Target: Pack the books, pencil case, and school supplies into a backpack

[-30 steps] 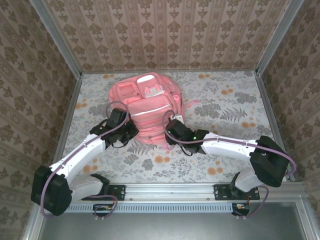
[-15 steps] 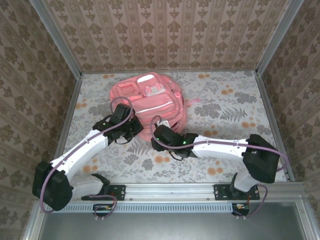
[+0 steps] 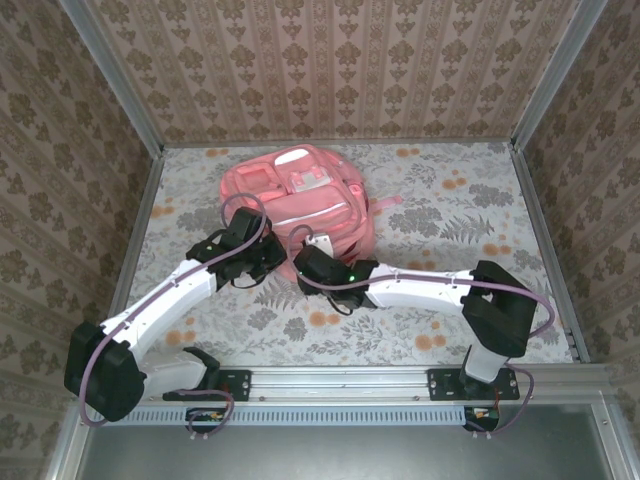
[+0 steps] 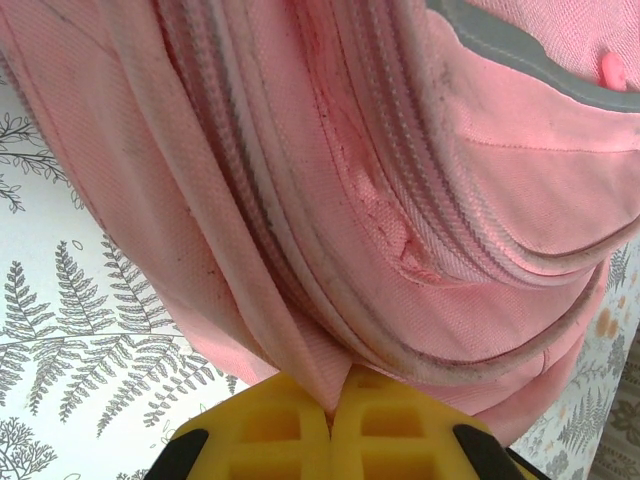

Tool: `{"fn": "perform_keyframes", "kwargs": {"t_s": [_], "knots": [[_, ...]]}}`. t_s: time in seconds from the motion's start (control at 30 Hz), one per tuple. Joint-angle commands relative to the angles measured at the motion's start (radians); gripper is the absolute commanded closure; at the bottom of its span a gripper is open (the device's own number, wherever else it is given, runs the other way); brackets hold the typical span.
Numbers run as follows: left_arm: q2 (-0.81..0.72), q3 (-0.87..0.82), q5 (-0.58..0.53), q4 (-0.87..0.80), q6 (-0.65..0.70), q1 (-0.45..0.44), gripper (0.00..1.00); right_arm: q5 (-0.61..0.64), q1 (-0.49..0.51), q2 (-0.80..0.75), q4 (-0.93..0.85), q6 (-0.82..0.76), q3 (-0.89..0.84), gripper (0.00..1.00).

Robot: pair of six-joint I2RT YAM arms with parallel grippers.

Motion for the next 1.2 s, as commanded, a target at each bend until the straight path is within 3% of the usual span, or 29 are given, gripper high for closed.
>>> {"fn": "perform_keyframes", "kwargs": {"t_s": [0.0,0.07,0.23,0.37,0.43,0.8,1.17], "knots": [[-0.016,0.058,-0.008,0.075,-0.017,-0.010,1.00,0.075,0.005,0.042,-0.064,0.028,0.053,0.68],[-0.019,0.058,-0.009,0.073,-0.017,-0.011,1.00,0.089,0.005,0.051,-0.073,0.031,0.060,0.72],[-0.022,0.057,-0.014,0.072,-0.017,-0.011,1.00,0.102,0.005,0.056,-0.088,0.029,0.055,0.92],[-0.022,0.058,-0.015,0.073,-0.017,-0.011,1.00,0.117,0.006,0.042,-0.094,0.035,0.038,0.94],[-0.022,0.058,-0.017,0.073,-0.016,-0.011,1.00,0.119,0.005,0.034,-0.089,0.032,0.027,1.00],[-0.032,0.057,-0.023,0.039,0.004,0.019,1.00,0.182,-0.002,-0.035,-0.171,0.038,-0.025,1.00],[-0.083,0.028,-0.015,0.000,0.027,0.067,1.00,0.196,-0.111,-0.177,-0.202,0.029,-0.170,1.00]]}}
